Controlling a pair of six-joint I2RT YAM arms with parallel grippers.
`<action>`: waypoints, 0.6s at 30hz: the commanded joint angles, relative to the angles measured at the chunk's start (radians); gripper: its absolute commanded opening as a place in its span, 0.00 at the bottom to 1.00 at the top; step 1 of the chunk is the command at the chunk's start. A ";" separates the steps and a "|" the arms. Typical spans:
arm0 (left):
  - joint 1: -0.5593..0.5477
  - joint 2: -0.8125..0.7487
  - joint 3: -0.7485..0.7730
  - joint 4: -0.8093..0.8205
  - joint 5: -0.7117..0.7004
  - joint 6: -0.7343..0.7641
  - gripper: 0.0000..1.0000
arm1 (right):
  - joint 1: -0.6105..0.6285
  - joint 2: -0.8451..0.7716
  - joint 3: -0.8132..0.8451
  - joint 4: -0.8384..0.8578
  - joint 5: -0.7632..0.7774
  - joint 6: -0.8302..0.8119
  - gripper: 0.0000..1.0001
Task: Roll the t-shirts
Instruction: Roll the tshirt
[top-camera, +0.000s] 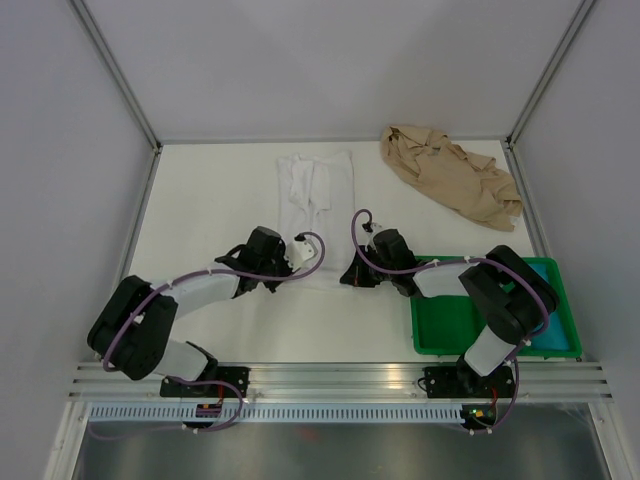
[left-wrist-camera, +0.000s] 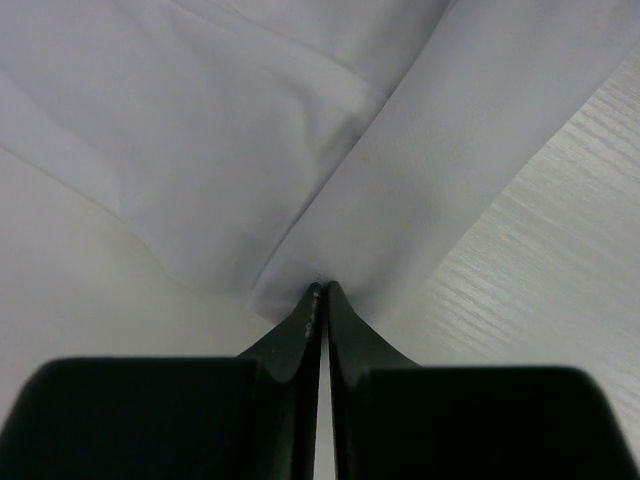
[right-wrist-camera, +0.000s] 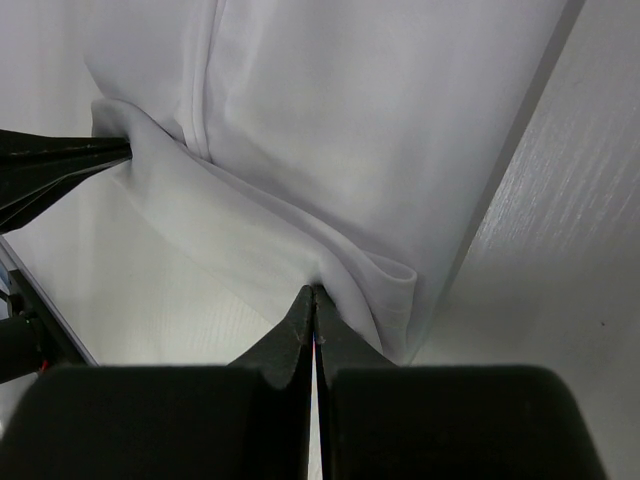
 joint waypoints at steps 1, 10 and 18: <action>0.020 -0.049 -0.033 -0.075 -0.048 0.025 0.09 | -0.016 0.008 -0.023 -0.061 0.025 -0.041 0.00; 0.020 -0.123 0.149 -0.277 0.110 0.033 0.36 | -0.016 0.020 0.028 -0.093 -0.021 -0.065 0.00; -0.031 -0.143 0.111 -0.415 0.110 0.390 0.53 | -0.016 0.012 0.059 -0.133 -0.039 -0.102 0.00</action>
